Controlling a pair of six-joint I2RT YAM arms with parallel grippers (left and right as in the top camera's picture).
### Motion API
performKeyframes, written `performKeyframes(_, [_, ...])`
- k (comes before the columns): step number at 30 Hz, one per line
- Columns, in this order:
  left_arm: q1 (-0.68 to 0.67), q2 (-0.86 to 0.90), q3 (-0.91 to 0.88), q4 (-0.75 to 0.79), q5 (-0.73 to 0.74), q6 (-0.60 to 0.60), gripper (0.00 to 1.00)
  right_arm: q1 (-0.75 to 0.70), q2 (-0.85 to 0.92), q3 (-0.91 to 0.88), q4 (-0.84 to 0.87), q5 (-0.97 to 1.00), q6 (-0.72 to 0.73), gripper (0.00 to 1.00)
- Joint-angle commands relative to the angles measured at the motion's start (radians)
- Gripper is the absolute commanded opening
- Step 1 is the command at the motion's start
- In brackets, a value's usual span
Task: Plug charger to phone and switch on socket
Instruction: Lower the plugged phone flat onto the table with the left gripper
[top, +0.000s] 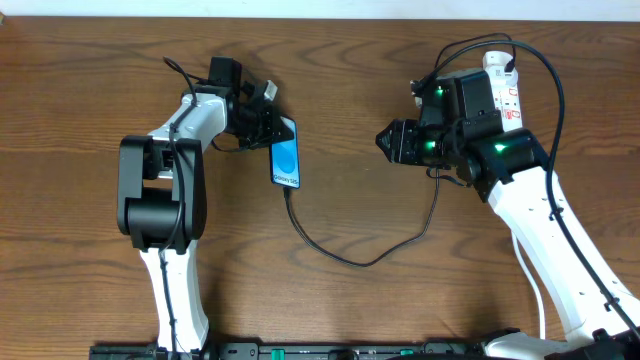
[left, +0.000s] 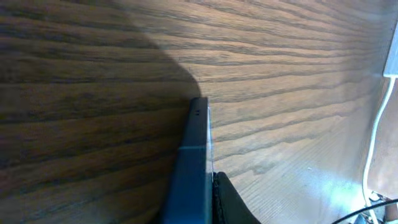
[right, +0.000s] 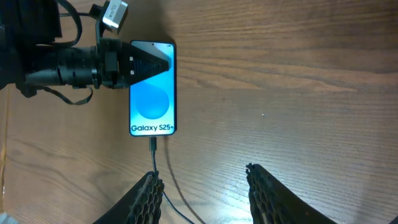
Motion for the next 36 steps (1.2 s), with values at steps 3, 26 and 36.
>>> performKeyframes(3, [0.002, 0.003, 0.01, 0.0, -0.051, 0.024, 0.27, 0.01, -0.005, 0.016, -0.001, 0.012, 0.011, 0.44])
performKeyframes(26, [0.002, 0.003, 0.01, -0.034, -0.36, 0.024, 0.41, 0.01, -0.005, 0.016, -0.013, 0.012, 0.011, 0.45])
performKeyframes(36, [0.002, 0.003, 0.01, -0.043, -0.445, 0.025, 0.41, 0.01, -0.005, 0.015, -0.014, 0.011, 0.011, 0.45])
